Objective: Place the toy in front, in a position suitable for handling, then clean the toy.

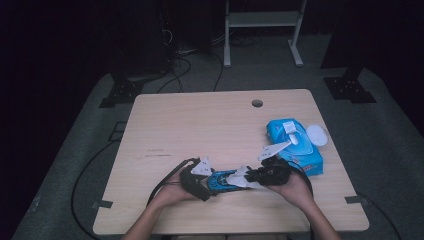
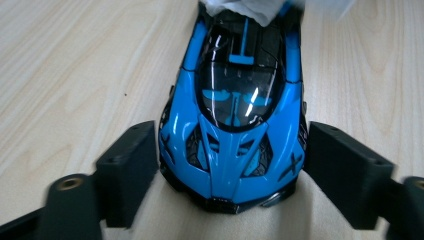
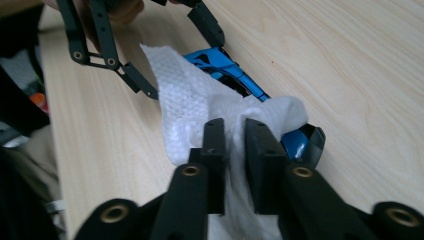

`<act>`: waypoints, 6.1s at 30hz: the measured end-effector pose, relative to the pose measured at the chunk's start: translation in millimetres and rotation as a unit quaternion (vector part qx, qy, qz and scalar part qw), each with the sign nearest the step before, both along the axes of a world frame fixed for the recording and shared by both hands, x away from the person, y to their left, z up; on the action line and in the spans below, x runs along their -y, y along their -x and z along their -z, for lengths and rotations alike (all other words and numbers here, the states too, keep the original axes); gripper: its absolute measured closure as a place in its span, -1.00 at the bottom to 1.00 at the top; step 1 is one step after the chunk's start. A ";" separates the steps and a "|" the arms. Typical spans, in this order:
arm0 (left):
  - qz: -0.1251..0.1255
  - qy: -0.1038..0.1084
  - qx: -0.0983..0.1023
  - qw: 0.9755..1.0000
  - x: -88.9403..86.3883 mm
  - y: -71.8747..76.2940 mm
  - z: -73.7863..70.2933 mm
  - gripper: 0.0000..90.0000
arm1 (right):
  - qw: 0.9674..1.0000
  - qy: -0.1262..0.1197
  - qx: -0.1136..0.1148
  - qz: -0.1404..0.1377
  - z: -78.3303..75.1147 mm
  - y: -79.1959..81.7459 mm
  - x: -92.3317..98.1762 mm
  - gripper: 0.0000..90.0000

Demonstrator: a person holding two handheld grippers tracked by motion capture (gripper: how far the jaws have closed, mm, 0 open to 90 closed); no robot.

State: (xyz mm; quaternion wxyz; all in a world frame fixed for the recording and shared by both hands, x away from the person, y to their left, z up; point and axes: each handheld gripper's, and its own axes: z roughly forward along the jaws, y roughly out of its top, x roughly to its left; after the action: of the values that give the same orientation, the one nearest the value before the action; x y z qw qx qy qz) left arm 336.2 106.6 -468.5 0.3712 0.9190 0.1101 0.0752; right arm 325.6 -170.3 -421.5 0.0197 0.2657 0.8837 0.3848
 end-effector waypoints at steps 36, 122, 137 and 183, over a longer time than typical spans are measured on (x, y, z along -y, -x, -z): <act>0.001 0.008 -0.004 1.000 0.2 -1.0 2.5 -0.45 | 0.997 0.027 0.067 0.013 21.8 15.0 -8.1 0.85; 0.016 0.000 0.012 1.000 -1.2 -0.8 1.2 -0.43 | 0.993 0.025 0.101 -0.048 23.4 18.8 -40.5 0.85; 0.012 0.004 0.015 1.000 0.9 0.0 2.7 -0.43 | 0.993 0.043 0.067 -0.082 22.9 6.7 -81.4 0.85; 0.015 0.004 0.017 1.000 0.5 -0.9 3.6 -0.43 | 0.988 0.085 0.123 -0.044 20.6 14.7 -13.8 0.87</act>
State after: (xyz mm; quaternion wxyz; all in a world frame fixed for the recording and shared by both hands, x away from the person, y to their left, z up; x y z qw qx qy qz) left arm 337.1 106.2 -472.1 0.3781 0.9175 0.0898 0.0849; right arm 310.9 -156.5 -442.1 0.1336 0.1748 0.9149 0.3383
